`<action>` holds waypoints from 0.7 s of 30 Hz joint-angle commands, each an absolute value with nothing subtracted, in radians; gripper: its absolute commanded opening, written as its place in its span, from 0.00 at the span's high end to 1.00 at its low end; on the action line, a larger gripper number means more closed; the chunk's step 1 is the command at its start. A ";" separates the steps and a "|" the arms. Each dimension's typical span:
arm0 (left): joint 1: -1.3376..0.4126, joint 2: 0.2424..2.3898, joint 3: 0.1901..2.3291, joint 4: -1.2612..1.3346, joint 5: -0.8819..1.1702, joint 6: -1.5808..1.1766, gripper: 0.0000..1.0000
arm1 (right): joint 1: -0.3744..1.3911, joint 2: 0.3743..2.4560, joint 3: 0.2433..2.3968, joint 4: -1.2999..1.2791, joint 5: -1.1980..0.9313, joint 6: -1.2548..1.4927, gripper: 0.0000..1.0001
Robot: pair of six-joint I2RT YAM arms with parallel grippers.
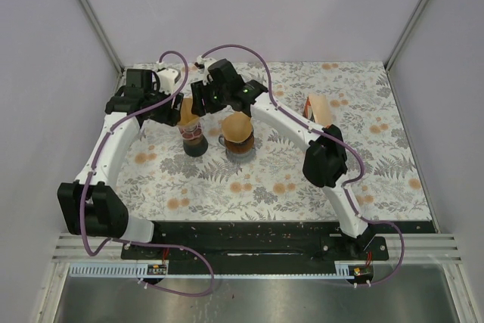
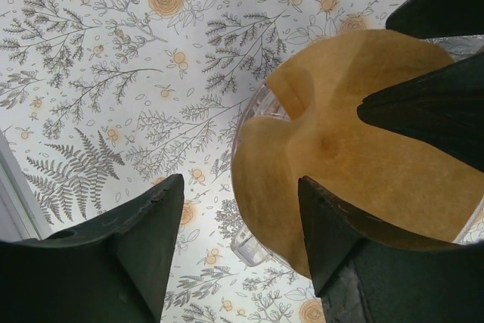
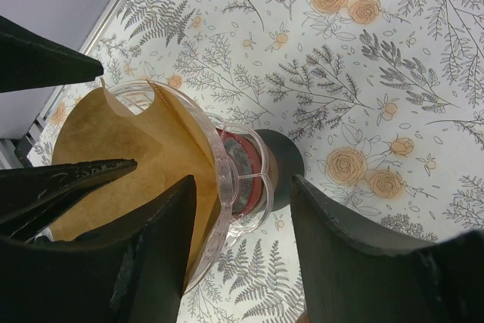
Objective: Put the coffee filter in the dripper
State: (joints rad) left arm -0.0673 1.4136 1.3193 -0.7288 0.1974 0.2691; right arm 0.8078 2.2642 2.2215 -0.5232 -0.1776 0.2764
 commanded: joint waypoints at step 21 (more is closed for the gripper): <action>-0.017 1.378 1.403 -0.770 0.350 0.255 0.29 | 0.813 2.266 2.336 -0.598 -0.193 0.229 0.39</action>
State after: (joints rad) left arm -0.0364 1.4380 1.3273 -0.7406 0.2653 0.2687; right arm 0.8093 2.2902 2.2845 -0.5816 -0.1829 0.2543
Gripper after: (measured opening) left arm 0.688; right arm 0.610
